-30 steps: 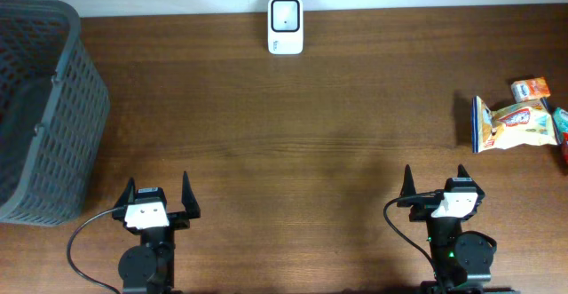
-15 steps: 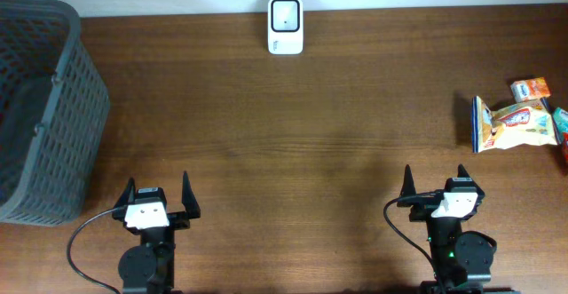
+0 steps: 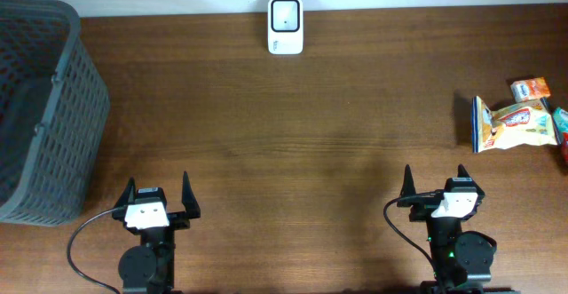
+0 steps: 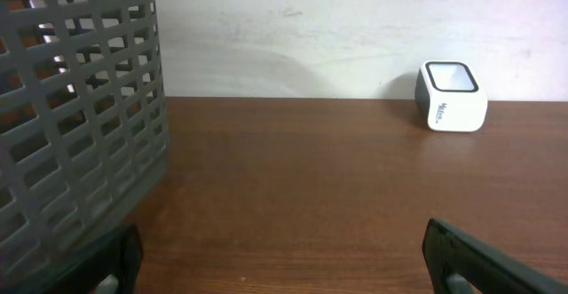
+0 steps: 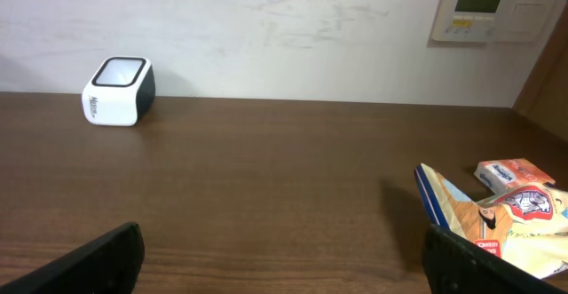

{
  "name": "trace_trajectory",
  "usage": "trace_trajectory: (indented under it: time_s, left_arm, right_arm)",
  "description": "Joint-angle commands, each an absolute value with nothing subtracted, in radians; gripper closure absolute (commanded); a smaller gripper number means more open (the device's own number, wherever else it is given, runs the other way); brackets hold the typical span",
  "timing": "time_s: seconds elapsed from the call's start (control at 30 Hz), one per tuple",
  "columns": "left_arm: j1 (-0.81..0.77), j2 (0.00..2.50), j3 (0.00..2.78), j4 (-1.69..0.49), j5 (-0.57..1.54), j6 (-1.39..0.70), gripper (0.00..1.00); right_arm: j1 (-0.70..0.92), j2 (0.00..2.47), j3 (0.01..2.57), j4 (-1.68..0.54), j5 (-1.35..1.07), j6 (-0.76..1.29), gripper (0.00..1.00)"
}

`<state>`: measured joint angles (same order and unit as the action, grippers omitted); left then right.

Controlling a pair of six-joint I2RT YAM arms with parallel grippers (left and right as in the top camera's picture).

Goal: Scan the item barcode

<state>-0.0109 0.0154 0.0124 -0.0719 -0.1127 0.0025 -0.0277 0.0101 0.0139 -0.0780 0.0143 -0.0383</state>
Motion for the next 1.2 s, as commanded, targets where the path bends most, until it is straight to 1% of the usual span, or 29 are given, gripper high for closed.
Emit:
trace_trajectory:
  time_s: [0.0,1.17]
  left_arm:
    - [-0.01,0.005,0.008,-0.073,-0.12,-0.007,0.01]
    - [-0.01,0.005,0.008,-0.073,-0.12,-0.007,0.01]
  right_arm:
    - [-0.02,0.003,0.006,-0.081,0.027,-0.046,0.01]
    - [-0.018,0.003,0.006,-0.081,0.012,-0.045,0.01]
